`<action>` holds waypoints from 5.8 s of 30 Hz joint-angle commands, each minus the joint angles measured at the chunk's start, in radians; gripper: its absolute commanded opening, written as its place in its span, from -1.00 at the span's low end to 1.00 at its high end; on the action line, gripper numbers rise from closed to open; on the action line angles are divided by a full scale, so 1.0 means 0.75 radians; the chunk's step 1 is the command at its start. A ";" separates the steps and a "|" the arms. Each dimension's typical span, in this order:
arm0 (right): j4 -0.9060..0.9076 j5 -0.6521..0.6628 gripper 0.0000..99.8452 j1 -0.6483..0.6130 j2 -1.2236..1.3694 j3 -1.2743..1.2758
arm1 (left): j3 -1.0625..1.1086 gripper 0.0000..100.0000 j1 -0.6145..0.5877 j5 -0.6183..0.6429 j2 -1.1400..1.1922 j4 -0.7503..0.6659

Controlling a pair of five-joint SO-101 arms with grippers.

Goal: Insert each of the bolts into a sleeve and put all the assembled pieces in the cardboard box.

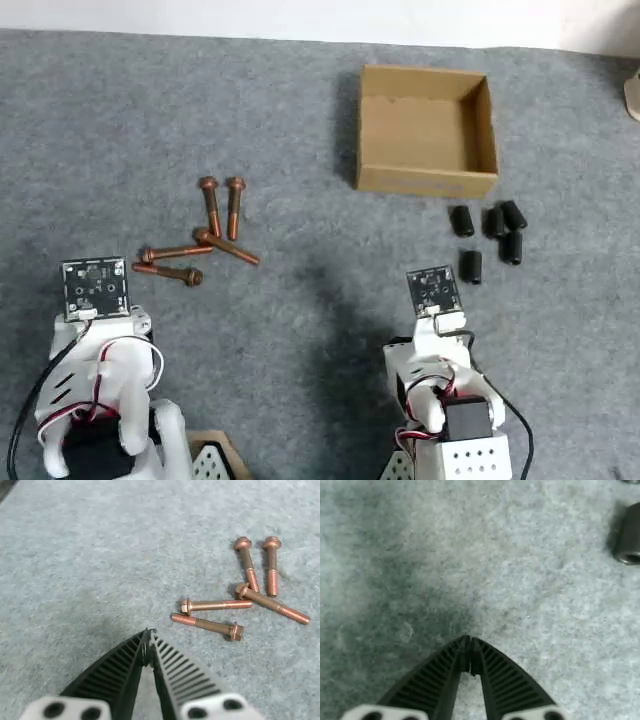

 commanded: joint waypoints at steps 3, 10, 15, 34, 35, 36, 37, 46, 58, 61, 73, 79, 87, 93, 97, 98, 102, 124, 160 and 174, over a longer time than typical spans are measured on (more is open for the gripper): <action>0.005 0.006 -0.99 0.015 -0.015 0.202 | -0.050 -0.99 0.060 -0.010 -0.001 0.010; 0.005 0.006 -0.99 0.015 -0.015 0.202 | 0.019 -0.99 0.060 -0.006 0.003 -0.053; 0.005 0.006 -0.99 0.015 -0.015 0.202 | 0.019 -0.99 0.069 -0.006 -0.007 -0.082; 0.005 0.006 -0.99 0.015 -0.015 0.202 | 0.003 -0.99 0.236 -0.006 0.054 -0.076; 0.005 0.006 -0.99 0.015 -0.015 0.202 | -0.005 -0.99 0.236 -0.006 0.105 -0.078; 0.005 0.006 -0.99 0.015 -0.015 0.202 | -0.021 -0.99 0.236 -0.006 0.173 -0.078; 0.005 0.006 -0.99 0.015 -0.015 0.202 | -0.050 -0.99 0.236 -0.006 0.255 -0.078; 0.003 0.006 -0.99 0.015 -0.015 0.202 | -0.541 -0.99 0.242 -0.004 1.091 -0.078; 0.003 0.006 -0.99 0.015 -0.015 0.202 | -0.965 -0.99 0.300 -0.004 1.869 -0.188; 0.003 0.006 -0.99 0.015 -0.015 0.202 | -1.048 -0.99 0.349 -0.004 2.006 -0.233; 0.003 0.006 -0.99 0.015 -0.015 0.202 | -1.478 -0.98 0.486 0.642 2.536 -0.376; 0.003 0.006 -0.99 0.015 -0.015 0.202 | -1.701 -0.98 0.470 0.649 2.843 -0.401; 0.003 0.006 -0.99 0.015 -0.015 0.202 | -1.873 -0.48 0.467 0.646 3.062 -0.295; 0.003 0.006 -0.99 0.015 -0.015 0.202 | -2.016 -0.24 0.439 0.646 3.192 -0.151; 0.003 0.006 -0.99 0.015 -0.015 0.202 | -2.120 -0.24 0.437 0.646 3.330 -0.141; 0.003 0.006 -0.99 0.015 -0.015 0.202 | -2.151 -0.24 0.437 0.646 3.356 -0.131; 0.003 0.006 -0.99 0.015 -0.015 0.202 | -2.348 -0.24 0.402 0.646 3.420 0.033; 0.003 0.006 -0.99 0.015 -0.015 0.202 | -2.873 -0.24 0.414 0.430 3.434 0.501; 0.003 0.006 -0.99 0.015 -0.013 0.202 | -2.849 -0.67 0.361 0.479 3.694 0.164; 0.003 0.006 -0.99 0.015 -0.013 0.202 | -2.847 -0.68 0.377 0.581 3.827 0.055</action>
